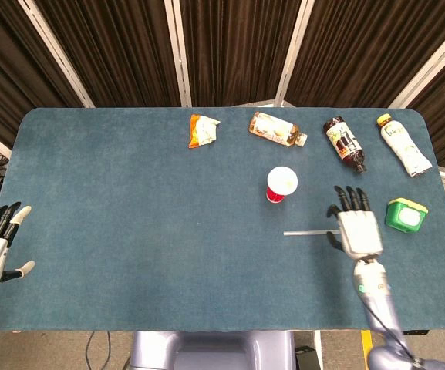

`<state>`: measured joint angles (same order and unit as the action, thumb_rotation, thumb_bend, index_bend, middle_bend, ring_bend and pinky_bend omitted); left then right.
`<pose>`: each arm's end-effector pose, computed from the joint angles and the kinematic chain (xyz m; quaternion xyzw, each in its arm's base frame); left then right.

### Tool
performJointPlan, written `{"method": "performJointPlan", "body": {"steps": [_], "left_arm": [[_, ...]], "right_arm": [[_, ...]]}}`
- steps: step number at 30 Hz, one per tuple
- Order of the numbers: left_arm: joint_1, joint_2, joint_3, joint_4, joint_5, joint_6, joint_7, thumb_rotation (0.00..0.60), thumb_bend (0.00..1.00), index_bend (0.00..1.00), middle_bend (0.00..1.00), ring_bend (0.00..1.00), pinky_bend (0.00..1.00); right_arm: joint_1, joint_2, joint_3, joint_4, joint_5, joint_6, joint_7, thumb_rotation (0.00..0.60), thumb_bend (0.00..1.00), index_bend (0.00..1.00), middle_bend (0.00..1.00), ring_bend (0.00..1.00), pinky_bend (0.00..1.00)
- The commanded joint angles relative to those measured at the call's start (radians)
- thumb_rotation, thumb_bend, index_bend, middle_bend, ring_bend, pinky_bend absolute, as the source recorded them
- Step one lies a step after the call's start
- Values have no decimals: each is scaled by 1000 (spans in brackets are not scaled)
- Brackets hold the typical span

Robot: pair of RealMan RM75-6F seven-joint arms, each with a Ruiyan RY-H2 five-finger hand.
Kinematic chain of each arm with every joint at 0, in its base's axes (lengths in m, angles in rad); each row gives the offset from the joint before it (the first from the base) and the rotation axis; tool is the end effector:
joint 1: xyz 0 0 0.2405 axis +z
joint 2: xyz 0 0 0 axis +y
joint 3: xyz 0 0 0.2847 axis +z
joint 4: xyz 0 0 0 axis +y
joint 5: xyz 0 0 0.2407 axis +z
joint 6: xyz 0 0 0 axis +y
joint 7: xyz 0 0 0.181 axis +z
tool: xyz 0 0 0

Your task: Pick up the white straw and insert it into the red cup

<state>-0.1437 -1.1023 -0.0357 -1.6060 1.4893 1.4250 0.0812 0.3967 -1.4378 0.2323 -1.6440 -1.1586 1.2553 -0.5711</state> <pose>-0.3456 0.2399 0.1387 -0.6347 -0.3612 -0.3526 0.5851 -0.2486 -0.3456 0.0300 0.6412 -0.3584 0.3401 0.5871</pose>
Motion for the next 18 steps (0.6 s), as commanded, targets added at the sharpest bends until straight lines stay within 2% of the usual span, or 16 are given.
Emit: {"method": "performJointPlan", "body": {"steps": [1, 9, 18], "left_arm": [[-1, 1, 0, -1, 0, -1, 1, 600, 56, 33, 0, 0, 0], [-1, 1, 0, 0, 0, -1, -1, 600, 56, 33, 0, 0, 0], [-1, 1, 0, -2, -2, -1, 2, 600, 57, 33, 0, 0, 0]], "right_arm": [[41, -85, 19, 60, 54, -17, -28, 600, 306, 476, 99, 0, 0], [58, -191, 9, 167, 86, -13, -16, 600, 327, 490, 103, 0, 0], [49, -232, -16, 218, 99, -20, 26, 600, 325, 490, 103, 0, 0]]}}
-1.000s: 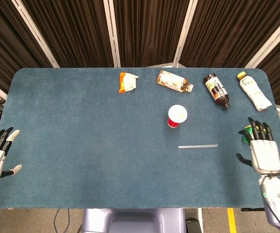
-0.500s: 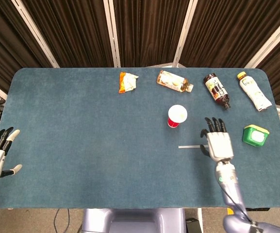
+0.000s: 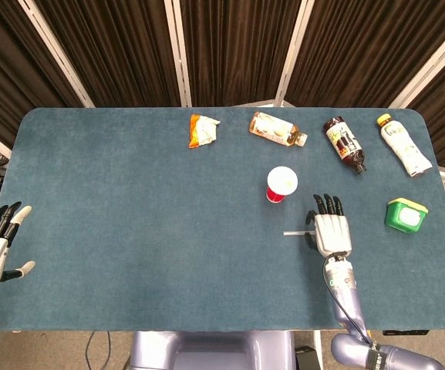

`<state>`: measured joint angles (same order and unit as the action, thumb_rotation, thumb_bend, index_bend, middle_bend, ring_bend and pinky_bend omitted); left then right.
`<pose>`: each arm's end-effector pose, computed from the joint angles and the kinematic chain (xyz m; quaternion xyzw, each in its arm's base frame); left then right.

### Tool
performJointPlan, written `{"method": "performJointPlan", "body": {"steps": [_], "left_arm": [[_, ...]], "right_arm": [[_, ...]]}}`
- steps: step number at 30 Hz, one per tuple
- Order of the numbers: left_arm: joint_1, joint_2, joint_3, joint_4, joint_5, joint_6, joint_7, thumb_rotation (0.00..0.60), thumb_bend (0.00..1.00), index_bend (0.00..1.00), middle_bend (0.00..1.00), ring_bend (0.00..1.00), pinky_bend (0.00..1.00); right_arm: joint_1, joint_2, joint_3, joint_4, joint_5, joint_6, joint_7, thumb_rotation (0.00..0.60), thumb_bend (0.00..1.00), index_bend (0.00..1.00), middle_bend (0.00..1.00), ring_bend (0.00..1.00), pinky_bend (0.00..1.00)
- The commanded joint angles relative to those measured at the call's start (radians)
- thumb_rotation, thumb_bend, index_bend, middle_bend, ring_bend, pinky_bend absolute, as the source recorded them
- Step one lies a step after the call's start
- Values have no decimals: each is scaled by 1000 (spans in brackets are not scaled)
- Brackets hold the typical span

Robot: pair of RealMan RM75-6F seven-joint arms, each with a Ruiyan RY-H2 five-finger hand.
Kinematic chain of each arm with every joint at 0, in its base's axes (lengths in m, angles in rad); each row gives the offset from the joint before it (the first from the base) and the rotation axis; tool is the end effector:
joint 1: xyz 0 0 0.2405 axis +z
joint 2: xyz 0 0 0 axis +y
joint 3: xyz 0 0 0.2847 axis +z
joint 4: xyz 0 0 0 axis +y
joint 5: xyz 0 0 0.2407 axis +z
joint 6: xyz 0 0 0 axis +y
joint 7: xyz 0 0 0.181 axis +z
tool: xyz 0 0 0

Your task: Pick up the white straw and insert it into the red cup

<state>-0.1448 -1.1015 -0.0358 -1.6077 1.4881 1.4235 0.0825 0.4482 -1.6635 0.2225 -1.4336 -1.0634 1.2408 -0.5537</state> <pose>-0.3453 0.2402 0.1386 -0.6349 -0.3613 -0.3522 0.5850 -0.2552 -0.3545 -0.0413 0.6252 -0.4084 0.3245 0.5806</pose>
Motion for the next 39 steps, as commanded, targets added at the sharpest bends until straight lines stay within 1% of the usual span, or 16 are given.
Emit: {"method": "performJointPlan", "body": {"steps": [1, 7, 12, 23, 39], "left_arm": [[0, 0, 0, 0, -1, 0, 1, 600, 58, 33, 0, 0, 0], [0, 1, -1, -4, -3, -2, 3, 600, 57, 34, 0, 0, 0], [0, 1, 0, -4, -4, -2, 1, 600, 58, 33, 0, 0, 0], [-1, 1, -1, -4, -4, -2, 2, 600, 57, 34, 0, 0, 0], [-1, 1, 0, -3, -4, -3, 0, 600, 58, 34, 0, 0, 0]], "right_arm": [[-4, -10, -10, 13, 6, -10, 12, 600, 325, 490, 103, 0, 0], [0, -32, -20, 49, 29, -33, 8, 600, 323, 490, 104, 0, 0], [8, -50, -9, 81, 56, -48, 7, 600, 324, 490, 103, 0, 0], [24, -81, 9, 137, 72, -63, 27, 600, 328, 490, 103, 0, 0], [43, -105, 22, 150, 113, -101, 35, 600, 358, 490, 103, 0, 0]]}}
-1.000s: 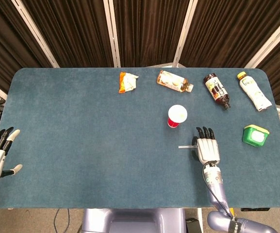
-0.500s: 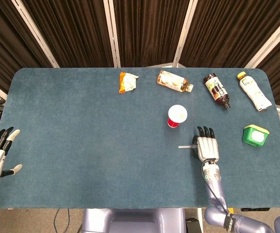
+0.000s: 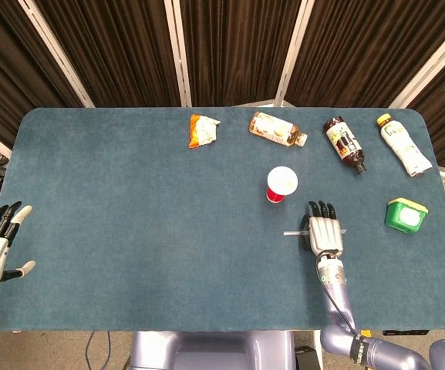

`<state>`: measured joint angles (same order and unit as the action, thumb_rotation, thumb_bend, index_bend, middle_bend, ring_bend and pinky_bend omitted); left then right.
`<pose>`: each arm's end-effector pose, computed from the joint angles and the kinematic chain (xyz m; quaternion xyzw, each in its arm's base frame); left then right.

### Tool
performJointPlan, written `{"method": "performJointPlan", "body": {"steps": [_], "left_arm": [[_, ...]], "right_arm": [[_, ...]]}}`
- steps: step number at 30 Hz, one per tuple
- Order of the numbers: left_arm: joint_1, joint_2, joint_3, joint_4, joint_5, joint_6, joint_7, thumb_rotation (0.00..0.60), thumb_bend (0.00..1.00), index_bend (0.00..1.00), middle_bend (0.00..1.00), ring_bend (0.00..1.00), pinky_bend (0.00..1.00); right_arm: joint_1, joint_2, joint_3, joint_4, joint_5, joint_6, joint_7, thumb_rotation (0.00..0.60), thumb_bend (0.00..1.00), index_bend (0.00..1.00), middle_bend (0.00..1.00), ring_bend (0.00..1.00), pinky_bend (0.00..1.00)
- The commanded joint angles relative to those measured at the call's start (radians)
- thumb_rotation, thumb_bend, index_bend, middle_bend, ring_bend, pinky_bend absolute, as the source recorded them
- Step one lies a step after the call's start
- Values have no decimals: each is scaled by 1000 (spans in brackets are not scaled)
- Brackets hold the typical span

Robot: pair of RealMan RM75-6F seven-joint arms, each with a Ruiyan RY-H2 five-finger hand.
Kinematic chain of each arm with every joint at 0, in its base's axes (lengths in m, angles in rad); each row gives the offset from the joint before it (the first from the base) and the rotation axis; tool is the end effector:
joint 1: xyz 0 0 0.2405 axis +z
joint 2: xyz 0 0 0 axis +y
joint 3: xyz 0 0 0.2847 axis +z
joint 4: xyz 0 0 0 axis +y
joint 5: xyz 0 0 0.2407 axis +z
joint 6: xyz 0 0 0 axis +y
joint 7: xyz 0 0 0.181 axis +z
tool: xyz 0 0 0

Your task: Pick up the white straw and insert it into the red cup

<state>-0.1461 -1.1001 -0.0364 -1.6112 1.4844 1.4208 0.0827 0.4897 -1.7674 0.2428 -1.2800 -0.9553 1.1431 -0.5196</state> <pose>-0.3451 0.2407 0.1387 -0.6343 -0.3630 -0.3519 0.5848 -0.2706 -0.3671 -0.0809 0.6158 -0.4598 0.2938 0.5684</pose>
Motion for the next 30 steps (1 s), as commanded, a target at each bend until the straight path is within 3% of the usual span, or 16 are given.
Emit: {"method": "performJointPlan", "body": {"steps": [1, 21, 30], "left_arm": [[0, 0, 0, 0, 0, 0, 0, 600, 58, 34, 0, 0, 0], [-1, 1, 0, -2, -1, -2, 0, 600, 57, 33, 0, 0, 0], [-1, 1, 0, -2, -2, -1, 0, 600, 57, 34, 0, 0, 0]], "right_arm": [[2, 0, 1, -4, 6, -4, 0, 600, 358, 490, 103, 0, 0], [16, -12, 4, 13, 40, -21, -9, 600, 400, 527, 122, 0, 0], [12, -3, 4, -11, -17, 12, 45, 600, 400, 555, 151, 0, 0]]}}
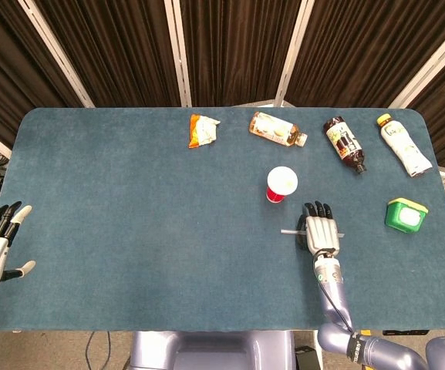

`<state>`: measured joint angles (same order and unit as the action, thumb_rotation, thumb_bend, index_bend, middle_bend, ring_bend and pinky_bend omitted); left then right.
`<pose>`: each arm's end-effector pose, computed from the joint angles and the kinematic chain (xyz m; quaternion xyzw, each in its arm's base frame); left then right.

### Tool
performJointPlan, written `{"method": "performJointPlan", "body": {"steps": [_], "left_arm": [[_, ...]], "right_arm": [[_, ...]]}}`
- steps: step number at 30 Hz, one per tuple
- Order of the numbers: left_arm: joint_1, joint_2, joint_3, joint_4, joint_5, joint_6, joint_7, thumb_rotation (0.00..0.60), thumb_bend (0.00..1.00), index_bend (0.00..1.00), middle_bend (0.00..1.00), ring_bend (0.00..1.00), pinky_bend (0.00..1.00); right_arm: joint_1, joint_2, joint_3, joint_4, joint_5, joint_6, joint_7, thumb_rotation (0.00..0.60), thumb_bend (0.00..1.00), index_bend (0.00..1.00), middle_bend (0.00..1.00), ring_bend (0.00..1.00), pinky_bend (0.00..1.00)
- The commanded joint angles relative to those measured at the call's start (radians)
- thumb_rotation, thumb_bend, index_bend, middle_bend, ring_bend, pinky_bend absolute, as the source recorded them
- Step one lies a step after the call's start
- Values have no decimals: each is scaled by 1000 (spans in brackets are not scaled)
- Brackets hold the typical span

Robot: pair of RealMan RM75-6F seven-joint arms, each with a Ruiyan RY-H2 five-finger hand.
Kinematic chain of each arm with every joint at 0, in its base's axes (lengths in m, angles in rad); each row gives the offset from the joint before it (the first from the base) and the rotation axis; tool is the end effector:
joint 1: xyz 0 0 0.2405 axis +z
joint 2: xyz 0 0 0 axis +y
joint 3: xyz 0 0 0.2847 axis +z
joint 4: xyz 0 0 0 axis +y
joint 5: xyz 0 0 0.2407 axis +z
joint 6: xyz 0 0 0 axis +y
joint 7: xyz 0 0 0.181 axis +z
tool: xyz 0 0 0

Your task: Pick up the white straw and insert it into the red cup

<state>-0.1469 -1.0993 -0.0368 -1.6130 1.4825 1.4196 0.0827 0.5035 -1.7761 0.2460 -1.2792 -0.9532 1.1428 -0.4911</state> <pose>-0.3449 0.2411 0.1387 -0.6339 -0.3637 -0.3519 0.5848 -0.2634 -0.3702 -0.0839 0.6108 -0.4680 0.3073 0.5599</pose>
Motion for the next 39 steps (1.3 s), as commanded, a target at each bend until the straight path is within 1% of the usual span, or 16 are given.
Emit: {"method": "performJointPlan", "body": {"steps": [1, 4, 8, 12, 14, 17, 19, 20, 21, 22, 26, 30, 32, 35, 37, 39], "left_arm": [[0, 0, 0, 0, 0, 0, 0, 600, 57, 34, 0, 0, 0], [0, 0, 0, -1, -1, -1, 1, 600, 57, 33, 0, 0, 0], [0, 0, 0, 0, -1, 0, 0, 600, 59, 34, 0, 0, 0], [0, 0, 0, 0, 0, 1, -1, 600, 58, 33, 0, 0, 0], [1, -1, 0, -1, 1, 1, 0, 600, 57, 33, 0, 0, 0], [1, -1, 0, -1, 1, 2, 1, 600, 56, 34, 0, 0, 0], [1, -1, 0, -1, 0, 2, 3, 600, 56, 34, 0, 0, 0], [1, -2, 0, -1, 0, 2, 3, 600, 56, 34, 0, 0, 0], [1, -2, 0, -1, 0, 2, 4, 600, 56, 34, 0, 0, 0], [0, -2, -1, -1, 0, 2, 5, 600, 58, 33, 0, 0, 0], [1, -3, -1, -1, 0, 4, 8, 600, 57, 34, 0, 0, 0], [1, -3, 0, 0, 0, 4, 8, 600, 57, 34, 0, 0, 0], [1, -3, 0, 1, 1, 4, 6, 600, 58, 34, 0, 0, 0], [0, -3, 0, 1, 1, 3, 5, 600, 58, 34, 0, 0, 0], [0, -3, 0, 2, 1, 3, 5, 600, 58, 34, 0, 0, 0], [0, -2, 0, 2, 1, 3, 3, 600, 58, 34, 0, 0, 0]], "right_arm": [[-3, 10, 0, -17, -30, 18, 25, 600, 399, 557, 153, 0, 0], [-7, 22, 1, -36, -57, 36, 47, 600, 399, 560, 155, 0, 0], [-16, 57, 12, -97, -88, 67, 70, 600, 395, 560, 155, 0, 0], [-29, 114, 39, -196, -118, 110, 101, 600, 392, 560, 159, 0, 0], [-36, 143, 60, -241, -156, 149, 134, 600, 389, 560, 161, 0, 0], [-49, 173, 104, -305, -188, 197, 207, 600, 386, 560, 163, 0, 0], [-59, 203, 146, -360, -192, 218, 272, 600, 385, 564, 173, 0, 0], [-61, 212, 159, -374, -192, 223, 290, 600, 384, 570, 182, 0, 0], [-64, 225, 190, -400, -189, 233, 331, 600, 383, 574, 190, 0, 0], [-65, 235, 209, -418, -186, 232, 361, 600, 382, 576, 193, 0, 0], [-66, 295, 307, -507, -143, 176, 566, 600, 378, 579, 198, 0, 0], [-61, 323, 425, -588, -34, 99, 792, 600, 377, 588, 212, 0, 0], [-55, 328, 468, -607, 9, 61, 881, 600, 376, 595, 221, 0, 0], [-40, 321, 525, -604, 77, 3, 1013, 600, 377, 602, 230, 0, 0], [-26, 305, 545, -587, 107, -21, 1074, 600, 378, 604, 235, 0, 0], [-13, 283, 554, -566, 126, -29, 1117, 600, 380, 605, 240, 0, 0]]}}
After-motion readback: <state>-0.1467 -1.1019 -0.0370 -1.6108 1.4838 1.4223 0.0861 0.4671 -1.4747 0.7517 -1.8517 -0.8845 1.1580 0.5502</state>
